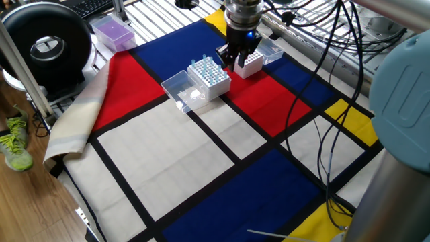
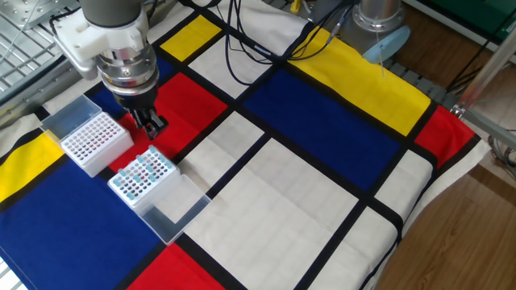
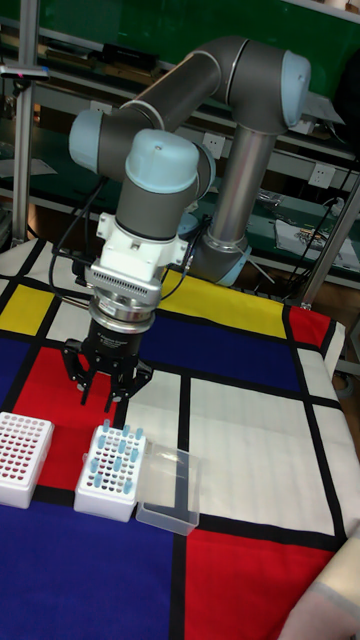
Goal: Transfer all medium pipette tips from one holder to another
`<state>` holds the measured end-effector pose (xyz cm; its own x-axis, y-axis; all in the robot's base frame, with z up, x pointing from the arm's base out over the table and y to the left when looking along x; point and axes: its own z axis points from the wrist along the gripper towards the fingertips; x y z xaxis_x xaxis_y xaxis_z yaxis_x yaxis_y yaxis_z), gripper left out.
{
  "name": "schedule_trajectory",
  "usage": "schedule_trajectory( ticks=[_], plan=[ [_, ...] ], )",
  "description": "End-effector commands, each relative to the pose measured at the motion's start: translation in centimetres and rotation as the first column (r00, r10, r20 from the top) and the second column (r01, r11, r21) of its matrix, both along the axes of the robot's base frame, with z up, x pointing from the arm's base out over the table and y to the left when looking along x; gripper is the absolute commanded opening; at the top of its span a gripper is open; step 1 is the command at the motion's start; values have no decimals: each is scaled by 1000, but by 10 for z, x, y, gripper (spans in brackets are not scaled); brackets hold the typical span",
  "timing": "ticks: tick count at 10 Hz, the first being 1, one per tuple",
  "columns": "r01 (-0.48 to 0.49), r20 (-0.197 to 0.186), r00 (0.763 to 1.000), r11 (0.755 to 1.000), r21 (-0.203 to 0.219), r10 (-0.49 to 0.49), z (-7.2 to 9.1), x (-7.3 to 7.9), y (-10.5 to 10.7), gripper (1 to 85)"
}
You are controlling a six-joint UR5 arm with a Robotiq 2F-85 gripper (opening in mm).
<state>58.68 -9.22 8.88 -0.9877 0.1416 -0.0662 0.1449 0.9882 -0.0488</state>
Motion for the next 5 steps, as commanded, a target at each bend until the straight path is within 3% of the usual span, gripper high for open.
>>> schedule_trajectory(
  ticks=[1,5],
  plan=[
    [-16,-7,1000,1000,1,16,2,2,5,397],
    [-16,32,999,1000,-1,16,0,18,7,393]
  ],
)
